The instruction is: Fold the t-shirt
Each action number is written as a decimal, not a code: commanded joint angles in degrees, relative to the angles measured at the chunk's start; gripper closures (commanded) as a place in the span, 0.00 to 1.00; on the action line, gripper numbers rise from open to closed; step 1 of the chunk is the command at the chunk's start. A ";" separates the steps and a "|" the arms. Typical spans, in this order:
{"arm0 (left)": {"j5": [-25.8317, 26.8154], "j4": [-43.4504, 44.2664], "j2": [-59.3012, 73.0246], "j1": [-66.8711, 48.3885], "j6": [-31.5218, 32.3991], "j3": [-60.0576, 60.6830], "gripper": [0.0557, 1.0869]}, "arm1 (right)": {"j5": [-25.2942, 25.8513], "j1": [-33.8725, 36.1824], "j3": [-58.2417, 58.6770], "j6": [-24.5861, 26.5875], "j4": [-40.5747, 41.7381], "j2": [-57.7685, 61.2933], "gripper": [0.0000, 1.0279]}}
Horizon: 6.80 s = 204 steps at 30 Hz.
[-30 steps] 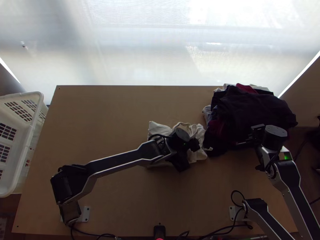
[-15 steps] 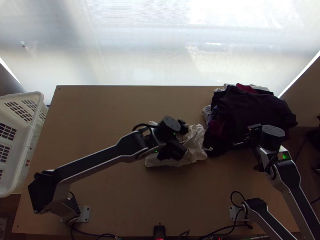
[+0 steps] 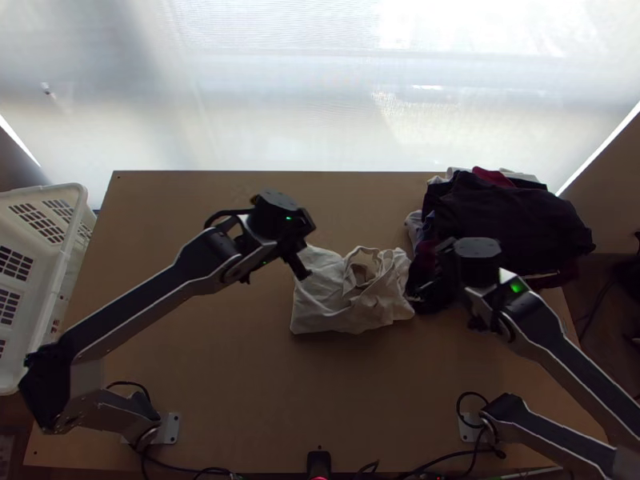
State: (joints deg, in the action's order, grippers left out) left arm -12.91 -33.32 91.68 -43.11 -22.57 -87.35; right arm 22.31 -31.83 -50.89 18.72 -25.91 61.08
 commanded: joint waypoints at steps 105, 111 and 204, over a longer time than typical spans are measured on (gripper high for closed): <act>36.11 4.40 9.22 11.38 34.52 11.41 0.96 | 10.83 -0.68 21.10 27.60 27.58 -5.53 0.98; 37.69 -1.48 4.82 11.12 32.50 9.48 0.96 | 10.65 -7.36 16.09 23.55 22.13 -0.52 0.98; 33.03 -2.36 -29.98 59.28 15.01 26.88 0.13 | 32.71 -34.70 -3.69 27.16 50.96 57.66 0.98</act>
State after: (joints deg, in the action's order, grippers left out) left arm 19.88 -33.21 62.28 15.40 -6.72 -59.16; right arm 55.09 -69.45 -54.85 46.81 25.12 118.13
